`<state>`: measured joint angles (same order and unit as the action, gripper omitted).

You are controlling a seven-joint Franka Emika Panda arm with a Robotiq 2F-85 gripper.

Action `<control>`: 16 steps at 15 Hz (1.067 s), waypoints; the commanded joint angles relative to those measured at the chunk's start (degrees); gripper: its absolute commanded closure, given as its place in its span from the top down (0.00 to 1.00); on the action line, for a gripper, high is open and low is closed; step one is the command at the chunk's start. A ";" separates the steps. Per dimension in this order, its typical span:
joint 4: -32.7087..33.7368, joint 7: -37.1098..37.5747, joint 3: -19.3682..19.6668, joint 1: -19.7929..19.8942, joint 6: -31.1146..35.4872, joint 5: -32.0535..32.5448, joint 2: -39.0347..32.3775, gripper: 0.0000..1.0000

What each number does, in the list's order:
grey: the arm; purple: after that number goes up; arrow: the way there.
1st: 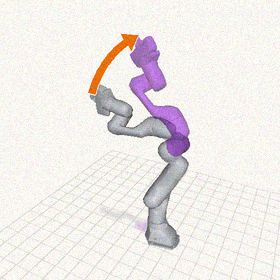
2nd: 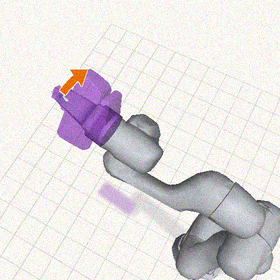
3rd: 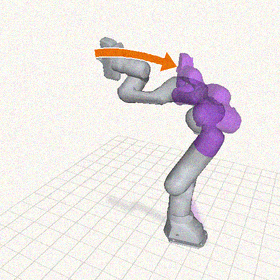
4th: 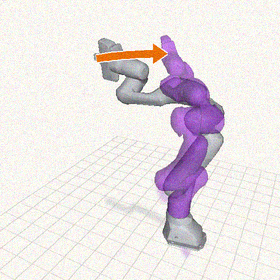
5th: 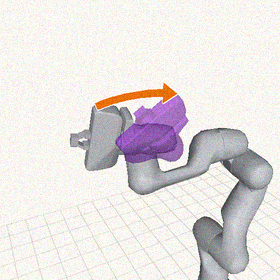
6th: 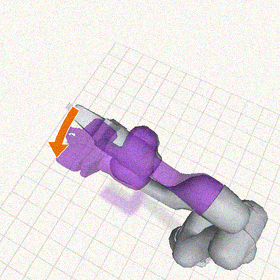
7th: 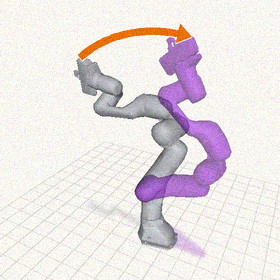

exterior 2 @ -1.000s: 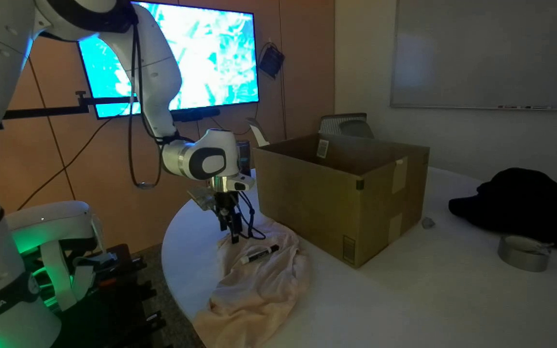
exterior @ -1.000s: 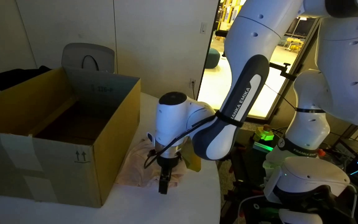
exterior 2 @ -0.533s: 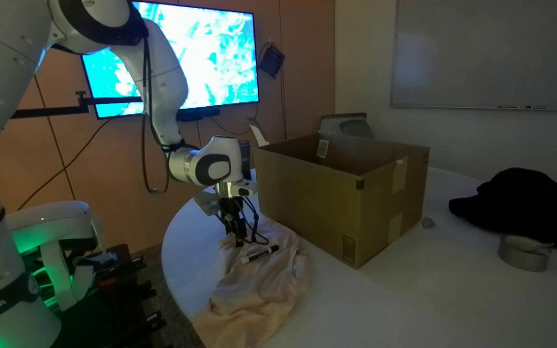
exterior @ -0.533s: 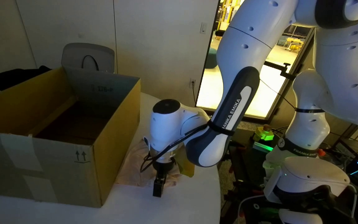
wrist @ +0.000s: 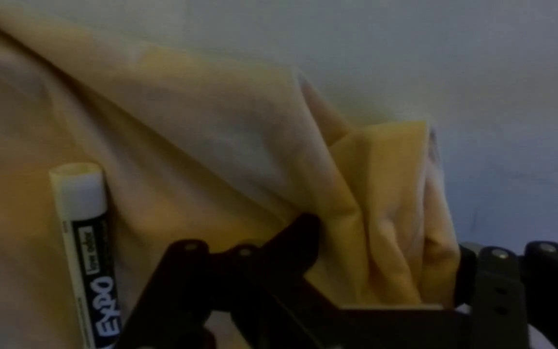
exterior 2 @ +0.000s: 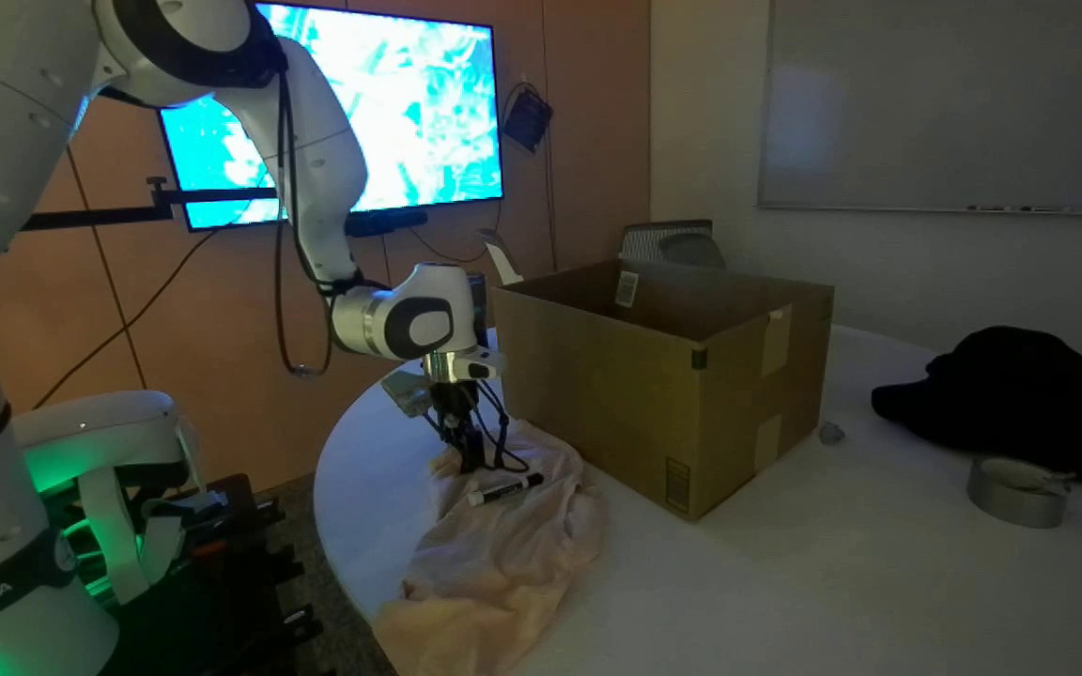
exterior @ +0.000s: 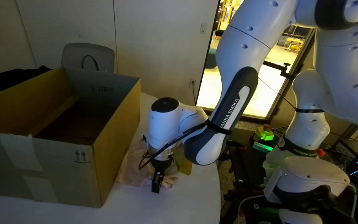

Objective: Put the marker in the shirt, fold the shirt then put it in the box

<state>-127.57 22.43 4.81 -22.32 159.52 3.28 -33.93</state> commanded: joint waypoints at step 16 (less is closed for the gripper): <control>-13.02 7.58 9.45 0.46 4.63 5.38 16.24 0.00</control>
<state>-137.22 25.42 11.03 -21.51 162.50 5.39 -21.44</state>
